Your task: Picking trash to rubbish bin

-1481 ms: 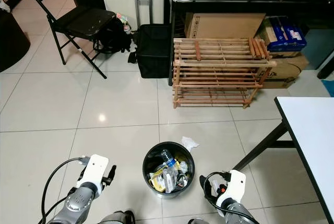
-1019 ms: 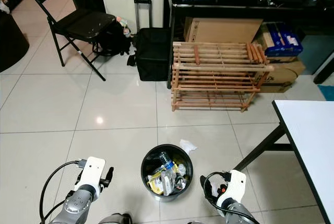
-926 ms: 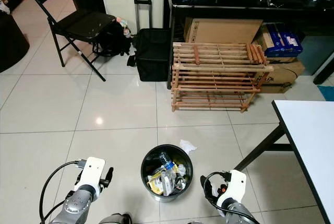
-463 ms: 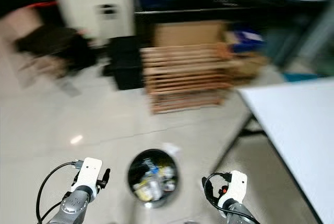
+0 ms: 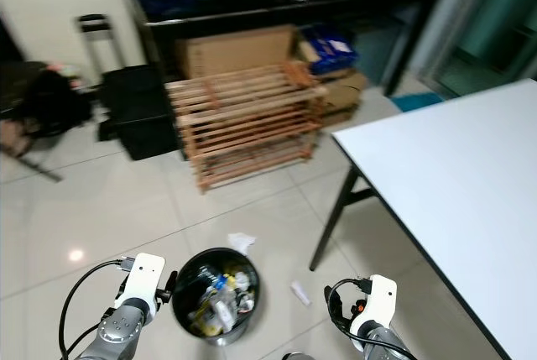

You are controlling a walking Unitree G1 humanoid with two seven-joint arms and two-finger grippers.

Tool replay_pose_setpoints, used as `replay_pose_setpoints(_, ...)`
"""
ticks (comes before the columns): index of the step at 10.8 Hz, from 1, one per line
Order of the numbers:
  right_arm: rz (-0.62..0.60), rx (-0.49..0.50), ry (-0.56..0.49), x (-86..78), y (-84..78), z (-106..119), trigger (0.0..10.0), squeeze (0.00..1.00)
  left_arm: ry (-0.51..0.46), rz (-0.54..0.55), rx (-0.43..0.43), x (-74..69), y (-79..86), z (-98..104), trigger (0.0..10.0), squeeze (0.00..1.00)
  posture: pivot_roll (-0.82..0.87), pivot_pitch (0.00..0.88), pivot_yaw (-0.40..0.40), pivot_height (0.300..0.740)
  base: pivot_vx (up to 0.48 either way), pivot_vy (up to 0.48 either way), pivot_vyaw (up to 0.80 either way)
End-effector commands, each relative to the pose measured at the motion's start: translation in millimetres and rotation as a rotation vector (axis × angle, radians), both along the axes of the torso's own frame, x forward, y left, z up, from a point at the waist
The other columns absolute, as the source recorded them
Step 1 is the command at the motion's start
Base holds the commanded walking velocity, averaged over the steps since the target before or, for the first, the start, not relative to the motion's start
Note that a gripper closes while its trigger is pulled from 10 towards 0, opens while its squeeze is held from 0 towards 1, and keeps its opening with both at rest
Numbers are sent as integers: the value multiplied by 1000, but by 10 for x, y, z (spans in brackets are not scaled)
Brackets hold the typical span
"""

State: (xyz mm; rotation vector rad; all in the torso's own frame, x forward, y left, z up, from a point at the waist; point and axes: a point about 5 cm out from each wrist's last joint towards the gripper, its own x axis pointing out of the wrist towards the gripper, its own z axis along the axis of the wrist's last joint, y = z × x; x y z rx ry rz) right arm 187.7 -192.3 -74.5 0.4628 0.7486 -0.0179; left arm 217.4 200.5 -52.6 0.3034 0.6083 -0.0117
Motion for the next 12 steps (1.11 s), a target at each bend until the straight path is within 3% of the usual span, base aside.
replay_pose_setpoints(1,0,-24,7,-33,-53,-9,10000,0,0,10,3,13,-9,3,10000,0,-17,29,-42,740,0,0,-763)
replay_pose_setpoints(3,13,-35,13,-38,-52,-13,10000,0,16,10,-2,-8,-23,-18,10000,0,-16,35,-47,740,0,0,-763)
replay_pose_setpoints(7,42,-154,90,-91,-93,-56,10000,0,55,39,-10,-39,-15,-55,10000,0,-13,47,-52,740,0,0,-756)
replay_pose_setpoints(12,62,-174,102,-95,-76,-64,10000,0,64,72,-19,-73,17,-72,10000,0,-11,62,-53,740,0,0,-755)
